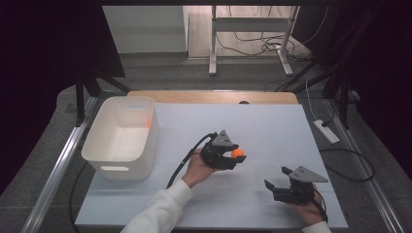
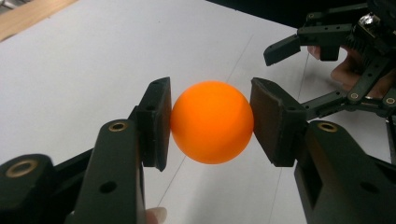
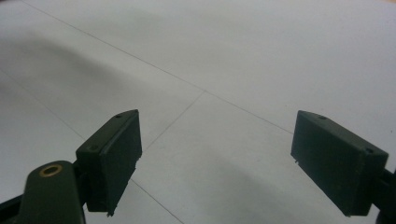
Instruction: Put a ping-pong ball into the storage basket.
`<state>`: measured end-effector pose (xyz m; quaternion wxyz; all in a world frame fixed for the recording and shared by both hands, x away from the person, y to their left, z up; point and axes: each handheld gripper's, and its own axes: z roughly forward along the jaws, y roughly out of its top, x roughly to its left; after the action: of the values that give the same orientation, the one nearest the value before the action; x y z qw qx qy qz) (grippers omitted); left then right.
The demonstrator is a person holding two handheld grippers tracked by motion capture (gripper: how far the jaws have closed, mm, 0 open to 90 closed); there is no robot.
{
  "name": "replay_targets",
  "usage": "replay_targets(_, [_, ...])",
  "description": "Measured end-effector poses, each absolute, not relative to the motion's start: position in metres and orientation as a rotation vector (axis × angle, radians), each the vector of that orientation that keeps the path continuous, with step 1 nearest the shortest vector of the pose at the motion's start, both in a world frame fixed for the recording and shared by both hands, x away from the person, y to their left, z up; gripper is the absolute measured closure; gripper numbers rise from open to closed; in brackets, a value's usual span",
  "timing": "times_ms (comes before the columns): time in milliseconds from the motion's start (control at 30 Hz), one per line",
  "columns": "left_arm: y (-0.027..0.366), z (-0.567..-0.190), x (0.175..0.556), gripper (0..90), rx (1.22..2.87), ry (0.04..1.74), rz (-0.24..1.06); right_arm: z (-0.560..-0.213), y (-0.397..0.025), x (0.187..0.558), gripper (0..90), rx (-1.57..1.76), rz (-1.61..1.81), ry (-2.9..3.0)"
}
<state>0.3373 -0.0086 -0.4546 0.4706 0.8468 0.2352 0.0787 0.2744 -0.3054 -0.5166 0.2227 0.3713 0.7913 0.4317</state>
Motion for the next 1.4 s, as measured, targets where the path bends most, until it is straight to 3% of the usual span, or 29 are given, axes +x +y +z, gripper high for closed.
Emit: replay_targets(1400, [0.034, -0.428, 0.336, 50.7, 1.966, 0.663, 0.251, -0.517, -0.305, 0.274, 16.3, 1.023, 1.185, 2.186])
